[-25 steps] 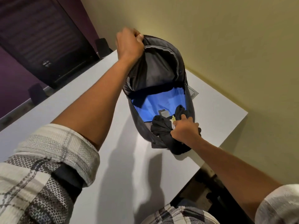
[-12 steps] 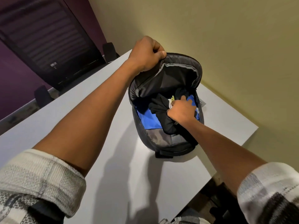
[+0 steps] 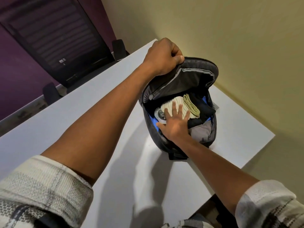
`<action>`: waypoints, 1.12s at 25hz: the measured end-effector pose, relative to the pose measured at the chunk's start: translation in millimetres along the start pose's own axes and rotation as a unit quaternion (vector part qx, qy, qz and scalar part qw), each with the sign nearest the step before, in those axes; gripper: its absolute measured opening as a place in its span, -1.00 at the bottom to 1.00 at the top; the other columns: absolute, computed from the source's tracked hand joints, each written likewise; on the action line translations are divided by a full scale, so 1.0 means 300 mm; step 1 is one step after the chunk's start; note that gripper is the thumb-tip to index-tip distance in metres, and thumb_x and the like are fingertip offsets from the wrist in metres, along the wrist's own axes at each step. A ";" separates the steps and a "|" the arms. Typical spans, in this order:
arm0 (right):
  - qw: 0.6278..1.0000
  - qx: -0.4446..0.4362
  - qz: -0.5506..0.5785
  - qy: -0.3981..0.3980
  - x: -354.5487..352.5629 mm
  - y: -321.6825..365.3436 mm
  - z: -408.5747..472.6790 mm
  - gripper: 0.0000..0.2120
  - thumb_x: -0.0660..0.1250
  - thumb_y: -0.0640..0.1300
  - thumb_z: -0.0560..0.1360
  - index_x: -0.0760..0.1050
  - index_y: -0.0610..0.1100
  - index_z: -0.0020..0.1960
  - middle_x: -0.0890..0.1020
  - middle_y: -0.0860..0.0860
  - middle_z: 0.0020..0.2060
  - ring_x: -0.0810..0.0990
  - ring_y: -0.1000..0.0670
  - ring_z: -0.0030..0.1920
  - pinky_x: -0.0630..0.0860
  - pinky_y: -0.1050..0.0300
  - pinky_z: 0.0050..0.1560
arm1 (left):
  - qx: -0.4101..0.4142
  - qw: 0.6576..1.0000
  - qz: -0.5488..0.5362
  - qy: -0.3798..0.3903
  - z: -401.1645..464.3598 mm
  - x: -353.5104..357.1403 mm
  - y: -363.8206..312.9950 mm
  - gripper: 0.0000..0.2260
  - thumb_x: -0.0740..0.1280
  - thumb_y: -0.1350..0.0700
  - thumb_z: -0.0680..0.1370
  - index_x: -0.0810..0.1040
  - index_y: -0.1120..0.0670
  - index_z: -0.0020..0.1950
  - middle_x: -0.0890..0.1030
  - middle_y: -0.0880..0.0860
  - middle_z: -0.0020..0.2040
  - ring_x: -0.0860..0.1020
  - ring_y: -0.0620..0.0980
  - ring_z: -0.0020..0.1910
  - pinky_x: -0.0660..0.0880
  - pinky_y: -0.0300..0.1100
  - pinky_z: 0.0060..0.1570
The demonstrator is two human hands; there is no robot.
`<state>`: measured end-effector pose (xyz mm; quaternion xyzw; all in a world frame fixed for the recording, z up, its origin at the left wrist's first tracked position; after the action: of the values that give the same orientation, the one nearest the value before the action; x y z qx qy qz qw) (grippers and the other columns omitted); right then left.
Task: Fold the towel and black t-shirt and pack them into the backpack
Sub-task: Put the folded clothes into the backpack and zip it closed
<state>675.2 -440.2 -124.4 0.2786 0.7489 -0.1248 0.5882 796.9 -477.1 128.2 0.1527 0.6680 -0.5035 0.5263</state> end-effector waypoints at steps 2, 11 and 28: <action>0.992 -0.060 0.017 0.114 0.096 0.059 0.009 -0.23 0.00 0.40 0.57 -0.10 0.04 0.64 -0.19 -0.10 0.63 -0.20 -0.20 0.61 -0.22 -0.39 0.50 | 0.002 1.000 0.007 0.004 -0.001 0.003 -0.010 -0.85 0.39 0.03 0.52 0.72 0.06 -0.13 0.72 -0.04 -0.16 0.63 -0.05 -0.09 0.54 -0.16 -0.02; 0.988 -0.001 0.061 -0.143 -0.076 -0.245 0.100 -0.47 0.27 -0.19 0.50 0.35 -0.22 0.47 0.37 -0.25 0.47 0.32 -0.27 0.47 0.26 -0.17 0.47 | -0.003 1.000 0.006 0.000 -0.014 -0.003 0.014 -0.85 0.39 0.03 0.53 0.73 0.04 -0.08 0.72 -0.06 -0.12 0.63 -0.05 -0.05 0.55 -0.13 0.03; 0.993 -0.103 -0.058 0.030 0.079 -0.039 0.093 -0.31 0.29 0.18 0.56 0.10 0.11 0.60 0.13 -0.04 0.61 -0.13 -0.34 0.59 -0.11 -0.53 0.42 | -0.017 1.000 -0.003 -0.001 -0.044 0.029 0.003 -0.85 0.40 0.04 0.56 0.71 0.07 -0.12 0.65 -0.09 -0.22 0.60 -0.06 -0.15 0.54 -0.12 -0.03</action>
<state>687.7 -457.7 -156.3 0.1761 0.7900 -0.0728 0.5827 786.8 -468.5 119.5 0.1409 0.6761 -0.4943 0.5279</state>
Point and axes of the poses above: each hand's wrist, its own z-axis towards the middle knuckle, its own x-axis out of the palm, y = z × x, the point moved 9 cm from there along z, towards the middle knuckle
